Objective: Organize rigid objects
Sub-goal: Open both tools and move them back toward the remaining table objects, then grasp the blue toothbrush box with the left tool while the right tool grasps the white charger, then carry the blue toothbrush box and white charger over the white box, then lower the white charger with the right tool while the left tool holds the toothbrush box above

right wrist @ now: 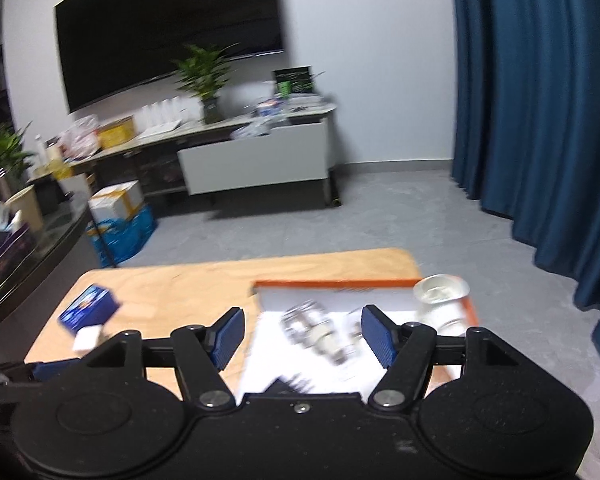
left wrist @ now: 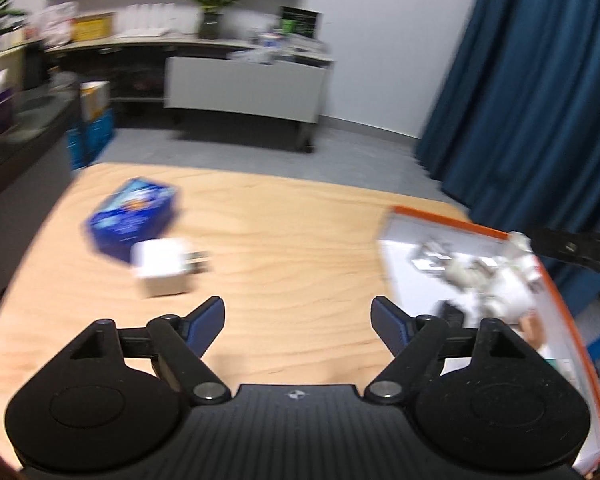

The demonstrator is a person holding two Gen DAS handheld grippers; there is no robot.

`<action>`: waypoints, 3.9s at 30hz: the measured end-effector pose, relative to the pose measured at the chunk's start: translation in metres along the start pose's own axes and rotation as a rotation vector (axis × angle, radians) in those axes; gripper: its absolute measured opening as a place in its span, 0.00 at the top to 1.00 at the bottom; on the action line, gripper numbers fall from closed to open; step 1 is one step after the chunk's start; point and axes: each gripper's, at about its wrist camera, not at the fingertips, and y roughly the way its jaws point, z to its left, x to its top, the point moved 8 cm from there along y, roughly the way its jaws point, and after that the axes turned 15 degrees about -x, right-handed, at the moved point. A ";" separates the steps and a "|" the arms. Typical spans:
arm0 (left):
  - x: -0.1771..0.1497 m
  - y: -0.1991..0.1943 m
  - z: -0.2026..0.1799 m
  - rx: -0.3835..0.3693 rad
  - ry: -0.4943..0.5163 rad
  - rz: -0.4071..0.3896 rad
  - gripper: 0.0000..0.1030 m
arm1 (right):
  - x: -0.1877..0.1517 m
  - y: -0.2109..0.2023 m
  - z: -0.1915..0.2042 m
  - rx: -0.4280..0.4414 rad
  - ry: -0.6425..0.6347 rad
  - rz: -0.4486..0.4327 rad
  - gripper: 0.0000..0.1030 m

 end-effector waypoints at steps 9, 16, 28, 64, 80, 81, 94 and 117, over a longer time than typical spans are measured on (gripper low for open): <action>0.012 -0.032 0.093 0.146 -0.124 -0.044 0.14 | -0.023 -0.007 0.068 0.093 -0.100 0.040 0.23; 0.043 -0.008 0.122 0.169 -0.079 -0.027 0.10 | -0.038 -0.009 0.094 0.120 -0.141 0.063 0.23; 0.065 0.068 0.141 0.139 0.034 0.103 0.12 | -0.047 0.006 0.119 0.159 -0.189 0.092 0.23; 0.023 -0.039 0.126 0.084 -0.073 -0.069 0.40 | -0.051 0.100 0.278 0.492 -0.596 0.184 0.38; -0.005 -0.048 0.023 -0.084 0.037 -0.031 0.40 | -0.045 -0.033 0.134 0.168 -0.296 0.026 0.38; -0.007 -0.049 0.013 -0.101 0.039 -0.032 0.40 | -0.047 -0.039 0.122 0.145 -0.268 0.024 0.38; -0.043 -0.037 -0.118 -0.274 0.212 -0.017 0.40 | -0.070 -0.083 -0.021 -0.153 -0.033 -0.020 0.38; -0.070 -0.033 -0.159 -0.248 0.202 -0.028 0.40 | -0.086 -0.111 -0.084 -0.137 0.087 -0.094 0.38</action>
